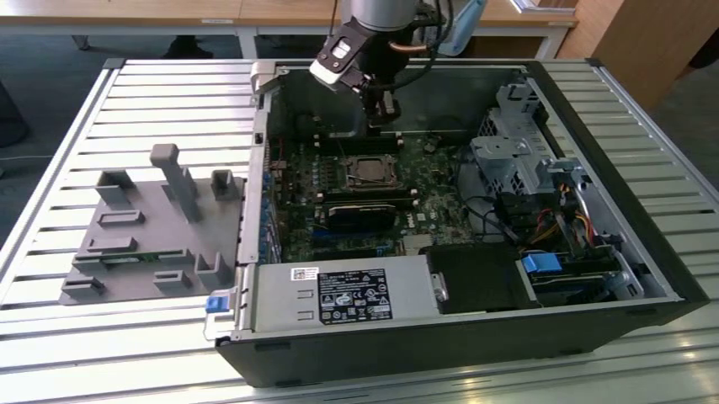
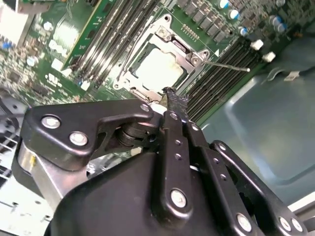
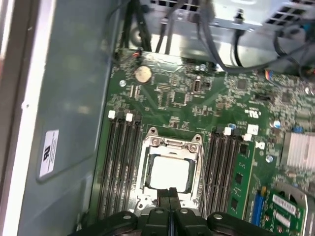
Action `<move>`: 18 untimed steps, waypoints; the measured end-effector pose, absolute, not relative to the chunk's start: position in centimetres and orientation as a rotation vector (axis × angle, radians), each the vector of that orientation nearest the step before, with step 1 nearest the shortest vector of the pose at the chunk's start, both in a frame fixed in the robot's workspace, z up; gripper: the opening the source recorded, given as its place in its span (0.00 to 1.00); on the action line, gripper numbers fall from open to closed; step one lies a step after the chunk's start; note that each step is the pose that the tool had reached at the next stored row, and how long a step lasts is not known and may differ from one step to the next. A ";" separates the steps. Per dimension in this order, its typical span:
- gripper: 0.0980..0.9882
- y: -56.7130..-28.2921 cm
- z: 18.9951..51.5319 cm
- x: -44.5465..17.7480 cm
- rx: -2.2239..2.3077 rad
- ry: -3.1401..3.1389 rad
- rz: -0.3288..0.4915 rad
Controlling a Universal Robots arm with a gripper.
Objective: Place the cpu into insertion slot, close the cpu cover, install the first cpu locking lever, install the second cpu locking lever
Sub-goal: 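Install the first cpu locking lever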
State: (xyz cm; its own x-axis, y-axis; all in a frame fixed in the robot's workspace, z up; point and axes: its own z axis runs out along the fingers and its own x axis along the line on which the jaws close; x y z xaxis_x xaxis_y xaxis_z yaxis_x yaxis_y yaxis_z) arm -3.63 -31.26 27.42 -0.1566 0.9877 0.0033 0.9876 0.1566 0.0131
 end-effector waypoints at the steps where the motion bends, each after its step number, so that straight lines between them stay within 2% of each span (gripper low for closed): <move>1: 0.01 -31.3 27.4 -3.6 2.015 2.403 0.019; 18: 0.01 -31.3 27.3 -3.6 1.620 2.687 0.020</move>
